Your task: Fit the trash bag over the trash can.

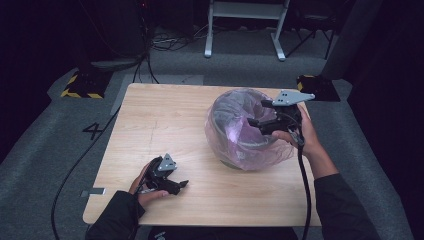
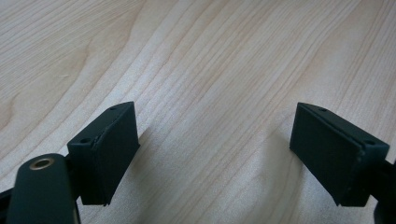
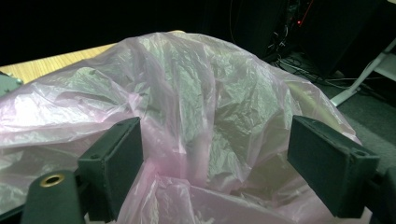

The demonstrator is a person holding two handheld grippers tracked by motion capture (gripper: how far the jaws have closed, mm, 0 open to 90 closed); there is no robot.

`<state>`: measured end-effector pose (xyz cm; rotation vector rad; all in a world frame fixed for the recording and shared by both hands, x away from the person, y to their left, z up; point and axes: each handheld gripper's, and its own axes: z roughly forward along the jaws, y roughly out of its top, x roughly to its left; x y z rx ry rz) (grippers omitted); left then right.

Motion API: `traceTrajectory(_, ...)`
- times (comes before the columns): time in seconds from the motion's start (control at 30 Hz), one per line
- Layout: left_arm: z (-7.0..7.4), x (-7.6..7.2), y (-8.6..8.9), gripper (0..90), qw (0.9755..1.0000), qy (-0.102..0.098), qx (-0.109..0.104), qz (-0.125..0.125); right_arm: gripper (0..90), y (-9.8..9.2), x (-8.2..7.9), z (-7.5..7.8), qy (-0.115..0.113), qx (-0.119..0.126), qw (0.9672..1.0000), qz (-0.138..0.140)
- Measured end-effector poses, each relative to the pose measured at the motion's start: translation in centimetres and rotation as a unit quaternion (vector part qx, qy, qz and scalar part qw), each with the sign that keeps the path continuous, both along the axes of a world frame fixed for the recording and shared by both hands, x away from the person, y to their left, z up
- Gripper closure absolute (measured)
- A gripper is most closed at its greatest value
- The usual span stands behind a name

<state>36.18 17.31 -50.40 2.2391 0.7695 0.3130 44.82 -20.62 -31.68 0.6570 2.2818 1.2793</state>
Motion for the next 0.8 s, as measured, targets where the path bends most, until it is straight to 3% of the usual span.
traceTrajectory(0.2, 0.0, 0.0, 0.0, 15.0, 1.0, 0.0, 0.0, 0.0, 18.0, -0.2, -0.4, 0.1, -0.002, -0.001, 1.0, 0.002)
traceTrajectory(0.37, 0.0, 0.0, 0.0, 15.0, 1.0, 0.0, 0.0, 0.0, 17.6, -0.6, -0.7, 0.3, 0.008, 0.014, 0.9998, 0.01)
traceTrajectory(0.8, 0.0, 0.0, 0.0, 15.0, 1.0, 0.0, 0.0, 0.0, 17.6, -1.5, -1.7, 0.5, 0.003, -0.002, 1.0, 0.009)
